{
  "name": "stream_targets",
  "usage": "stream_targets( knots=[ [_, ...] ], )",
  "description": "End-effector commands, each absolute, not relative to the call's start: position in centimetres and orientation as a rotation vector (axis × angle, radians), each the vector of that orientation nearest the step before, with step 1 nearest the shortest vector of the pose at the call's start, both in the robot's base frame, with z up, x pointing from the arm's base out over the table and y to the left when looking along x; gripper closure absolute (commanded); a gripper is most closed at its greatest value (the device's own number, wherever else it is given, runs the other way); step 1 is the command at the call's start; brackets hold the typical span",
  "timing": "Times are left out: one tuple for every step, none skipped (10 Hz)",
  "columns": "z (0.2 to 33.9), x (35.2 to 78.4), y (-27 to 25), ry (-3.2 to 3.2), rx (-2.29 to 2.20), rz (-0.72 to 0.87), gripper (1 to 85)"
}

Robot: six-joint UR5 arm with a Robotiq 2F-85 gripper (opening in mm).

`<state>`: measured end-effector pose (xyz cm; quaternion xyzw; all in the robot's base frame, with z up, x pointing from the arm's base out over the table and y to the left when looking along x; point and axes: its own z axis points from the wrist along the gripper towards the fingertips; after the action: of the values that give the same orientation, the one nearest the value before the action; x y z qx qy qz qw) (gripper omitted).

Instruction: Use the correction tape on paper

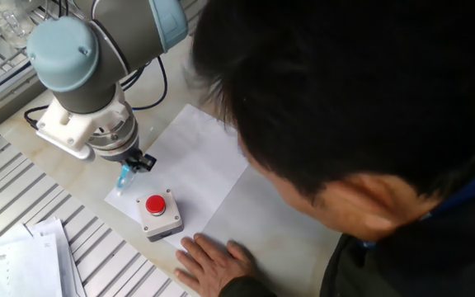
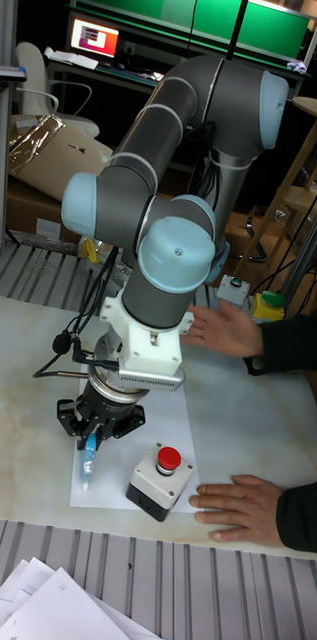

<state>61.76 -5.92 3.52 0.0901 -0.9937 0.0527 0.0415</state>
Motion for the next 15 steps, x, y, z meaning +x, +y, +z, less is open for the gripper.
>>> stream_targets(
  knots=[
    [4.6,61.5,-5.9,-3.041,0.275,0.142,84.0],
    [5.8,61.0,-6.2,-3.021,0.283,0.133,84.0],
    [6.5,60.7,-6.0,-3.011,0.280,0.113,84.0],
    [6.6,60.3,-5.9,-2.998,0.275,0.110,84.0],
    [6.5,59.3,-5.7,-2.958,0.250,0.104,84.0],
    [6.7,58.4,-6.1,-2.921,0.250,0.129,84.0],
    [6.9,57.7,-6.5,-2.894,0.257,0.145,84.0],
    [7.0,57.2,-6.5,-2.873,0.253,0.139,84.0],
    [6.9,57.0,-6.5,-2.866,0.247,0.138,84.0],
    [6.8,57.1,-6.5,-2.863,0.247,0.138,84.0],
    [6.5,57.2,-6.5,-2.860,0.246,0.135,84.0],
    [6.3,57.2,-6.6,-2.850,0.248,0.137,84.0],
    [6.1,57.0,-6.7,-2.839,0.255,0.136,84.0],
    [5.9,56.7,-7.1,-2.825,0.268,0.142,84.0],
    [5.8,56.5,-7.6,-2.817,0.278,0.156,84.0]
  ],
)
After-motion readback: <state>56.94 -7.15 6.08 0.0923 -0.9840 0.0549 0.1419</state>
